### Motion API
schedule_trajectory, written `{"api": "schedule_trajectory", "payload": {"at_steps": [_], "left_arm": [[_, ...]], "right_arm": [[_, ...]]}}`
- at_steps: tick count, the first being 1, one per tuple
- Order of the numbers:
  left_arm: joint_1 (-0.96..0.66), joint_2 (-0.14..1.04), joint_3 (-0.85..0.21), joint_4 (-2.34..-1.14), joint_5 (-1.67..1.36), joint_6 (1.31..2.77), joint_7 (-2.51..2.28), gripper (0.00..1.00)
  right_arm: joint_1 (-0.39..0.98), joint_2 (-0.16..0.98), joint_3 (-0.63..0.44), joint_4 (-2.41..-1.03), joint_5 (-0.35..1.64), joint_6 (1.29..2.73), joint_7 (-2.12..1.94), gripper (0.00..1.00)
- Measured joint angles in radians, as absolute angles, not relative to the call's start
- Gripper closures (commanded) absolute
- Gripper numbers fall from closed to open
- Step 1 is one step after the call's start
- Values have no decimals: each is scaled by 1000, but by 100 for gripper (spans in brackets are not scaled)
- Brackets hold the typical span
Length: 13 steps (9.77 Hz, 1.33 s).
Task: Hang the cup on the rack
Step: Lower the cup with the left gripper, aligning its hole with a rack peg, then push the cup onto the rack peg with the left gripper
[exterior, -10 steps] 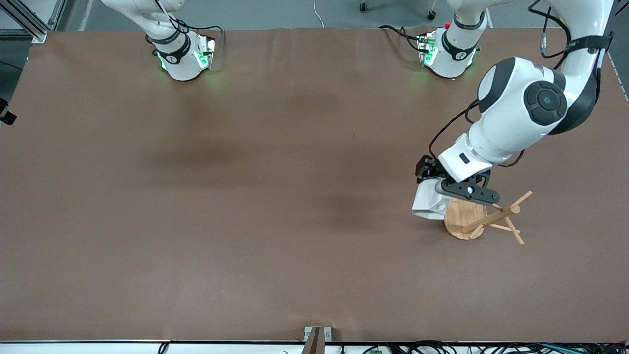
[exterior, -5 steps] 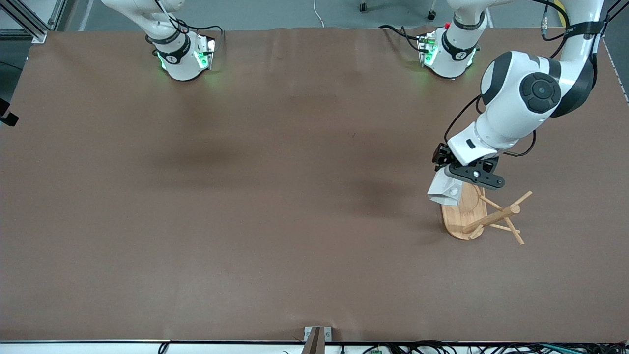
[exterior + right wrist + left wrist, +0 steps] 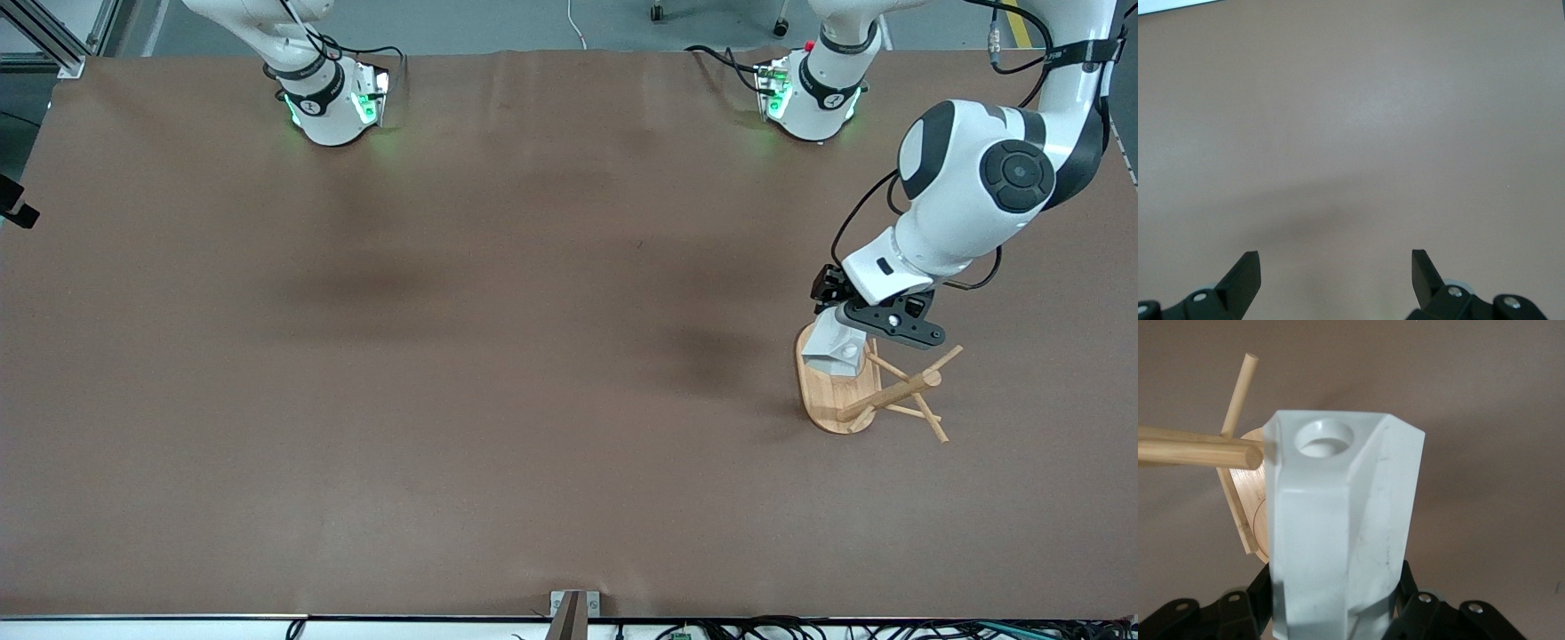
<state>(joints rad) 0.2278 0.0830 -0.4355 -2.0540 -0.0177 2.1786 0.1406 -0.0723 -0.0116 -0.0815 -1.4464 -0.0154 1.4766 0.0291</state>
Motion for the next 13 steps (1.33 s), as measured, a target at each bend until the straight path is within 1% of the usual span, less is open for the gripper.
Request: {"api": "schedule_trajectory", "payload": {"at_steps": [3,8,12,13], "left_arm": [[228,83,-410,-2054,-57,2185,141,99],[228,113,-401,-2048,-62,2260,141,99],[228,136,-386,-2046,-62,2284,141,96],[228,136,-377,-2046,-62,2284,141,93]], "right_arm": [[-72,-12,-81,-1446,-15,1476,29,0],[-72,-12,-81,-1446,-15,1475,29,0],[-72,-12,-81,-1446,-15,1474,30,0],[-72,-12,-81,-1446,-15,1474,30,0]]}}
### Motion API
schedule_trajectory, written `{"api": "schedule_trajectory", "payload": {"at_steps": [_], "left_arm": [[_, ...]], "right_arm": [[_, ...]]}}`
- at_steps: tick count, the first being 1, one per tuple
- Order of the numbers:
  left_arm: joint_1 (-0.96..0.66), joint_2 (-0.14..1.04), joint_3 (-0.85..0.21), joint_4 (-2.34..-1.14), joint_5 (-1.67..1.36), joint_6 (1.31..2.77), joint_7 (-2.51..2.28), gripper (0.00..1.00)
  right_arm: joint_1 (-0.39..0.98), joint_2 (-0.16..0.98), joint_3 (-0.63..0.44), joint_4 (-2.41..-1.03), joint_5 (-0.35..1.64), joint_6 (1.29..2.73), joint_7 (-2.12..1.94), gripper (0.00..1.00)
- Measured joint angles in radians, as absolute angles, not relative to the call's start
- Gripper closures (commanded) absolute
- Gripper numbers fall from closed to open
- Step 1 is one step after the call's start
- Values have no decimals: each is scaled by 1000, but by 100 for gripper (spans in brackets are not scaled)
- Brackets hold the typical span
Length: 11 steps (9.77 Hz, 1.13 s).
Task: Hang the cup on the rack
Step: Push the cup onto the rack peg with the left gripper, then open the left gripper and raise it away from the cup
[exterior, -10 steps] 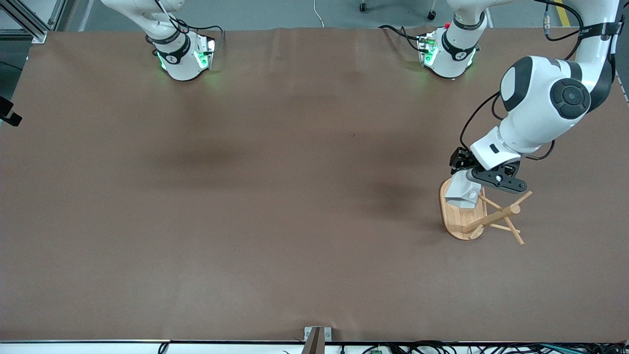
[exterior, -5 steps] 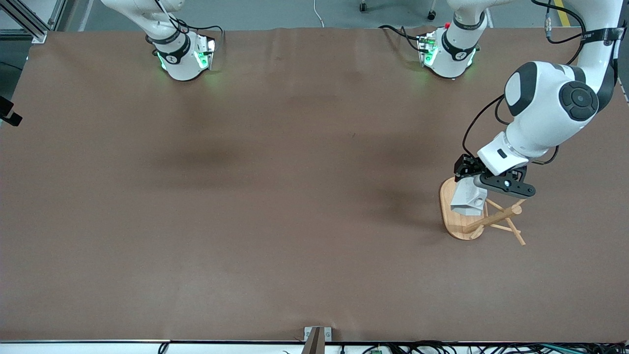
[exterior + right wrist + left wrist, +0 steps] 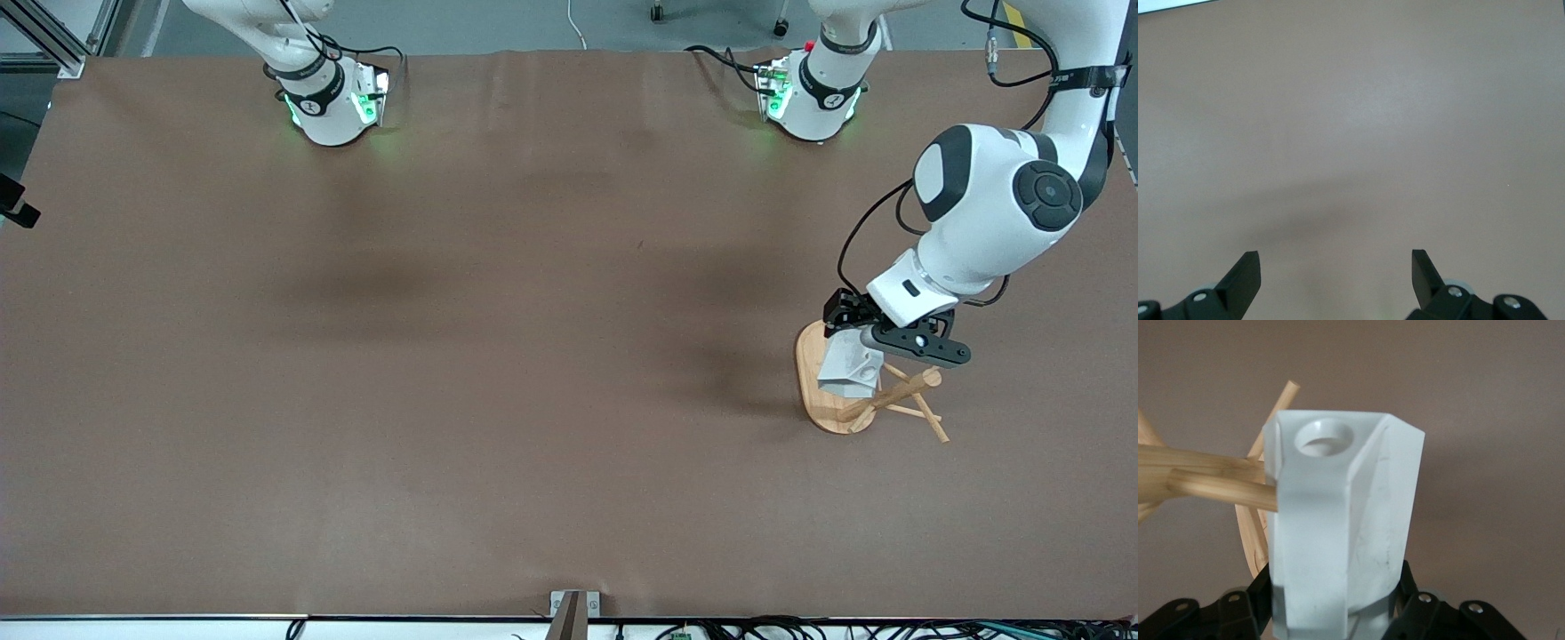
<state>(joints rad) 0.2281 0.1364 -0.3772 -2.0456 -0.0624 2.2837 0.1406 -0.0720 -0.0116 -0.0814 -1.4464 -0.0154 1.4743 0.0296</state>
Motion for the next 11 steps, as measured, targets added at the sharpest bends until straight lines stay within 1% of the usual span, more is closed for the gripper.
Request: {"api": "schedule_trajectory", "payload": {"at_steps": [1,2,3,5,7,8,11], "left_arm": [[228,137,-371,-2045,-62,2284,141,86],[228,141,-370,-2045,-62,2284,141,49],[228,147,-367,-2045,-62,2284,141,0],[228,156,-357,-2043,-62,2284,140,0],[228,154,-357,-2016,-62,2266,136,0],[227,146,-355,-1981,-62,2207,123,0],[216,97,-345,-1811,-28,1928,-1,0]], "right_arm": [[-72,-12,-81,-1446,-15,1474,30,0],[-72,-12,-81,-1446,-15,1474,30,0],[-72,-12,-81,-1446,-15,1474,30,0],[-72,-12,-81,-1446,-15,1474,30,0],[-72,-12,-81,-1446,-15,1474,30,0],[-71,-12,-81,-1446,-15,1471,30,0],[-70,-12,-81,-1446,-15,1468,30,0]]}}
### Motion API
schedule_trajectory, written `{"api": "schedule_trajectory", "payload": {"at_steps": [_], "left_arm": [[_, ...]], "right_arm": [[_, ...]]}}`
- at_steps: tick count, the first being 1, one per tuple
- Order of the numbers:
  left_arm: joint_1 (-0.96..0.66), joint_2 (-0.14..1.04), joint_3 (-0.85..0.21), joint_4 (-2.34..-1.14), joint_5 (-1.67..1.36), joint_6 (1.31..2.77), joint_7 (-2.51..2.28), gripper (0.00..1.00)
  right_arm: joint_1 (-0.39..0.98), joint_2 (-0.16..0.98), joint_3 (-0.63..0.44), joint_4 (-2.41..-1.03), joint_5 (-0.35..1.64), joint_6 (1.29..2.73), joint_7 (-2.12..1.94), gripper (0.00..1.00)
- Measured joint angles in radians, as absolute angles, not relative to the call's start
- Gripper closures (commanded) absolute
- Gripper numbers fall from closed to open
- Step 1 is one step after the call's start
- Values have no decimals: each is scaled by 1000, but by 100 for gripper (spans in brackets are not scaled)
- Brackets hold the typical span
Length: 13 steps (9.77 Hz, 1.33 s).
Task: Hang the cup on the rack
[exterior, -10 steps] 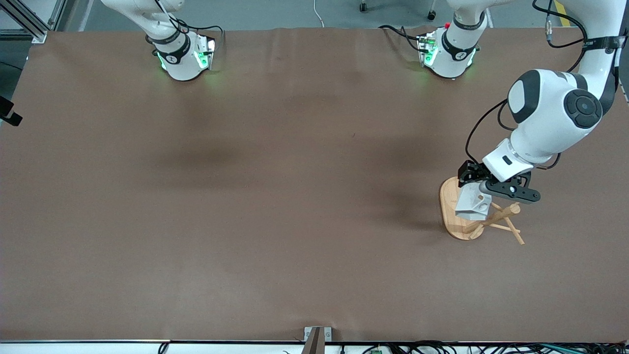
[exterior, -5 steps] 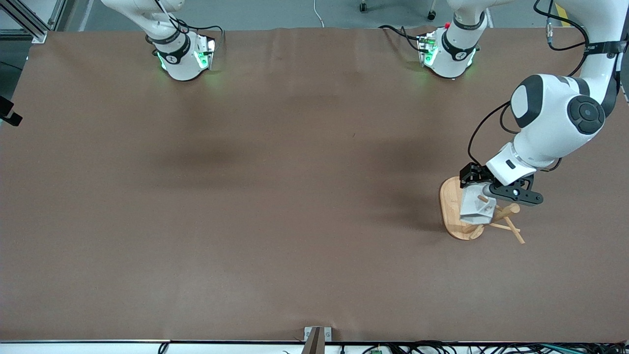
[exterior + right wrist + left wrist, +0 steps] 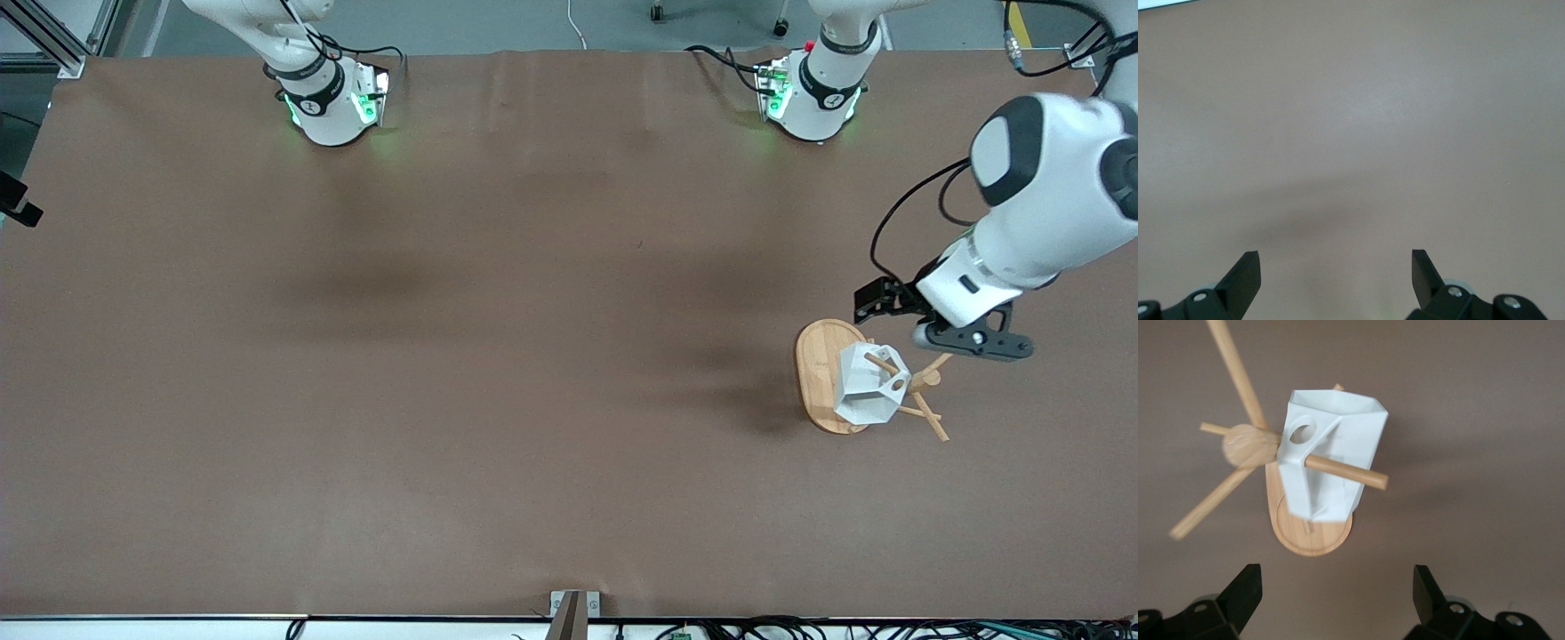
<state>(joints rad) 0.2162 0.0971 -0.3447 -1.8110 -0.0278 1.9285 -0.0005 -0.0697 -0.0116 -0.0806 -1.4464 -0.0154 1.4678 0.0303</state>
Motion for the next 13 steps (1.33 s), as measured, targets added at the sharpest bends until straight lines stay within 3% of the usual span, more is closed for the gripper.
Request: {"api": "schedule_trajectory", "payload": {"at_steps": [7,13], "left_arm": [[193,14,-302,-1579,27,1671,-39,0],[190,-100,-273,-1571,-30,1503,-42,0]], "right_arm": [[-69,-12,-80,-1446,-15,1468,31,0],[-69,-12,-80,-1446,-15,1467,31,0]]}}
